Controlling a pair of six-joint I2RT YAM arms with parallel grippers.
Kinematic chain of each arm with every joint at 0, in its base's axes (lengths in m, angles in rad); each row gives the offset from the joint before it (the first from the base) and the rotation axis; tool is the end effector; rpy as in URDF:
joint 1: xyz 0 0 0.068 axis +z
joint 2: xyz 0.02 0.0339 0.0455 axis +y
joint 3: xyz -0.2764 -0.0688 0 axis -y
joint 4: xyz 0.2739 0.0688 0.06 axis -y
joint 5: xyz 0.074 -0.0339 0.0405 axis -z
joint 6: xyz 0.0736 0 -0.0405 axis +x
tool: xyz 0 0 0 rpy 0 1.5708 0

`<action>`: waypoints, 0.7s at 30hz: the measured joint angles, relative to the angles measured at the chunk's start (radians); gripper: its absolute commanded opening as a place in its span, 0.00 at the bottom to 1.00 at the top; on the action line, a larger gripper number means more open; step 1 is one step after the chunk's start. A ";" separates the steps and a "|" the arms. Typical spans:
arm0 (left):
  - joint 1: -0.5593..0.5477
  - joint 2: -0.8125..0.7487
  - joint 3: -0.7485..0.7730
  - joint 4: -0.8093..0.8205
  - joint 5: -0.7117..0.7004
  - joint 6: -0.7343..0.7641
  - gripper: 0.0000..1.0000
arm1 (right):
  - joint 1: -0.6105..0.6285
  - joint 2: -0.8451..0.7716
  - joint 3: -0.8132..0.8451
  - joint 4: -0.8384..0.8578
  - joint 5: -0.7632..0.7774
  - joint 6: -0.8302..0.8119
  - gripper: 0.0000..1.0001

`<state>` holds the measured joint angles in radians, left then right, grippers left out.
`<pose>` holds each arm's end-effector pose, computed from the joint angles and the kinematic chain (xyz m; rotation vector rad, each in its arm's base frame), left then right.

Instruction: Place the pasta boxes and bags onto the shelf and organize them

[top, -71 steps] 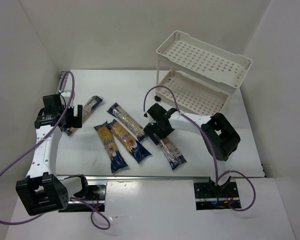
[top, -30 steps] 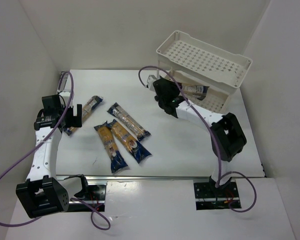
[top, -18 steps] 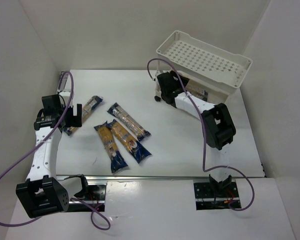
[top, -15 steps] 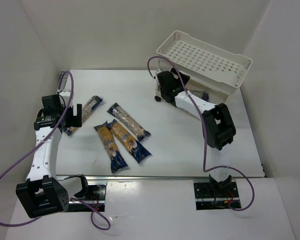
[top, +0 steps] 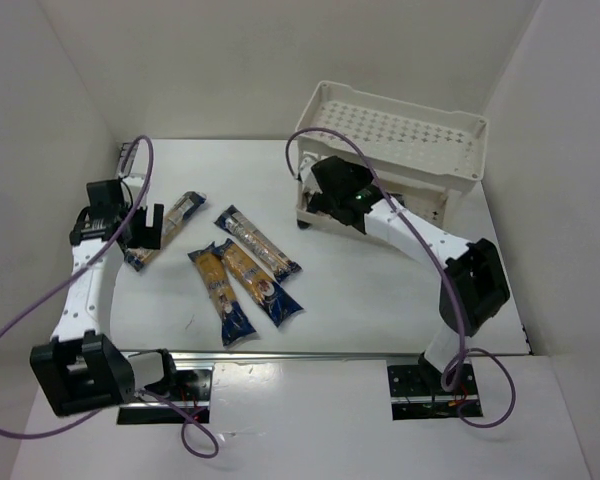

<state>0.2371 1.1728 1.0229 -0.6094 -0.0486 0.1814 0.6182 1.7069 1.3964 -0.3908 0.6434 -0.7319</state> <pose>0.2904 0.0739 0.2852 -0.0897 2.3425 0.2649 0.3827 0.2180 0.2751 -1.1063 1.9254 -0.7881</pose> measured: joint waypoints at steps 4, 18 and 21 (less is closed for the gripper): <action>-0.017 0.245 0.202 -0.064 -0.077 0.087 0.99 | 0.089 -0.068 -0.014 -0.066 -0.092 0.037 0.97; -0.021 0.426 0.233 -0.110 -0.083 0.192 0.99 | -0.036 0.132 0.047 0.030 0.012 0.164 0.97; -0.021 0.408 0.211 -0.120 -0.082 0.206 0.99 | -0.051 0.219 0.186 0.008 0.003 0.196 0.97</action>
<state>0.2161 1.5806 1.2343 -0.7292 -0.1303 0.3878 0.5671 1.9255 1.5826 -0.3832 0.6468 -0.5354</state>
